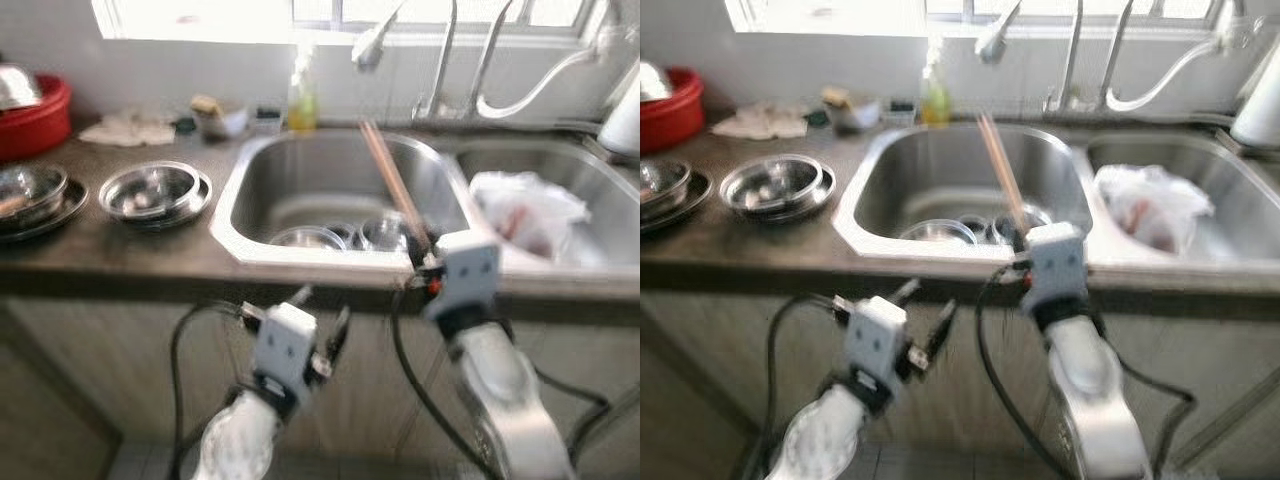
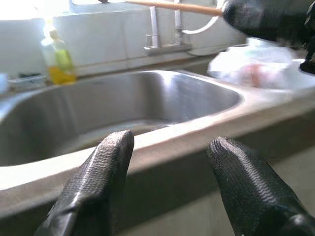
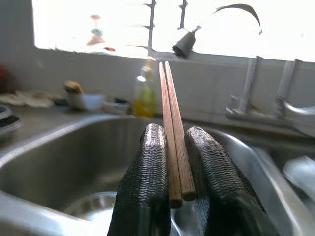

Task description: Kitchen organization

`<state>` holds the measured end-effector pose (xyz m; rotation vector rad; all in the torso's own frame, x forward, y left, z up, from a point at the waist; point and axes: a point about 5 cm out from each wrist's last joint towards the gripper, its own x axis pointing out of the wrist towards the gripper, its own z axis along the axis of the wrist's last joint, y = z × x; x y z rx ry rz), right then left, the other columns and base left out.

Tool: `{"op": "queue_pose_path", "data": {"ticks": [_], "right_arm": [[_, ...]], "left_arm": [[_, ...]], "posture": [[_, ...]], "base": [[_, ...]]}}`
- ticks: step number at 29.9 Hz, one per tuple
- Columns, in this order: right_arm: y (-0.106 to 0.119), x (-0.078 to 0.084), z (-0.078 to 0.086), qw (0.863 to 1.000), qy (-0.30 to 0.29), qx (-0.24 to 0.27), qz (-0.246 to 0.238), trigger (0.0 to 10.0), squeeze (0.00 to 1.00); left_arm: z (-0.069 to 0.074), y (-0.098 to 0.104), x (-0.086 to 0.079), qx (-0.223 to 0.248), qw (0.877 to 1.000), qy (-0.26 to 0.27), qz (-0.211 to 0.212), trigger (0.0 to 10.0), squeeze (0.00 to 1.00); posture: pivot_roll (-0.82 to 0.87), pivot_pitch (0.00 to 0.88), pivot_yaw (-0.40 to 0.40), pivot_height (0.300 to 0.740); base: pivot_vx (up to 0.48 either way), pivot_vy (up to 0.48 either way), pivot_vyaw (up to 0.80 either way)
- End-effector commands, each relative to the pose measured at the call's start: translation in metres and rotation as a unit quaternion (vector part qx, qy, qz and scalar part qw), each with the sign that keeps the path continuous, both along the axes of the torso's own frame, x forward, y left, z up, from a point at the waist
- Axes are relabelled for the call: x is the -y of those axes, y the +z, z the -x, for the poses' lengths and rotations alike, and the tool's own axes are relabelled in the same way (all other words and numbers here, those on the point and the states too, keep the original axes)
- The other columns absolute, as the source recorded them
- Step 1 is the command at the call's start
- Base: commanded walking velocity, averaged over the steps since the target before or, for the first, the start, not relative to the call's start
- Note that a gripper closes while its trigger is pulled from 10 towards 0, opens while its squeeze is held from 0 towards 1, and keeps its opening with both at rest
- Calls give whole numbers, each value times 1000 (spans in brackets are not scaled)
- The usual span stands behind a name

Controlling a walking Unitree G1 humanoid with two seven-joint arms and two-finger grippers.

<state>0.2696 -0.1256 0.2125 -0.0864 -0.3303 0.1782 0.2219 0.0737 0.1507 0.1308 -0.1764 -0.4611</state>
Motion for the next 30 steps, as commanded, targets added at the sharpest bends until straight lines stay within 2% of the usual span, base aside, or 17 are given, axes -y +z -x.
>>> {"op": "queue_pose_path", "data": {"ticks": [1,2,7,10,17,19,20,21,23,28,30], "right_arm": [[11,-4,-7,1000,16,7,-2,10000,0],[18,-1,-14,1000,15,11,6,10000,0],[30,5,-32,999,30,-14,41,10000,0],[37,13,-44,997,26,-33,67,10000,0],[42,23,-58,994,21,-63,84,10000,0],[36,26,-68,987,40,-116,103,10000,0],[29,27,-74,979,66,-174,85,10000,0],[29,27,-74,979,66,-174,85,10000,0],[29,32,-85,973,51,-182,133,10000,0],[27,34,-97,964,48,-197,170,10000,0],[21,32,-103,952,66,-217,205,10000,0]], "left_arm": [[-2,2,-5,5,1000,10,-5,10000,0],[-3,3,-5,6,1000,11,-5,10000,0],[-2,2,-6,-2,1000,16,-1,10000,0],[-4,3,-7,0,1000,21,2,10000,0],[-4,4,-5,1,1000,22,5,10000,0],[-3,4,-4,1,1000,20,6,10000,0],[-3,4,-3,1,1000,17,5,10000,0],[-3,4,-3,1,1000,17,5,10000,0],[-2,4,-2,0,1000,17,8,10000,0],[0,4,-1,-1,1000,18,9,10000,0],[1,4,-1,0,1000,17,8,10000,0]], "posture": [[135,81,-25,740],[134,80,-27,740],[133,83,-26,740],[136,82,-33,740],[140,80,-38,740],[140,80,-38,740],[140,80,-38,740],[140,80,-38,740],[145,81,-42,740],[151,86,-48,740],[155,91,-50,740]], "base": [[480,0,0],[480,0,0],[480,0,0],[0,0,0],[0,0,0],[0,0,0],[0,0,0],[0,0,0],[0,0,0],[0,0,0],[0,0,0]]}}
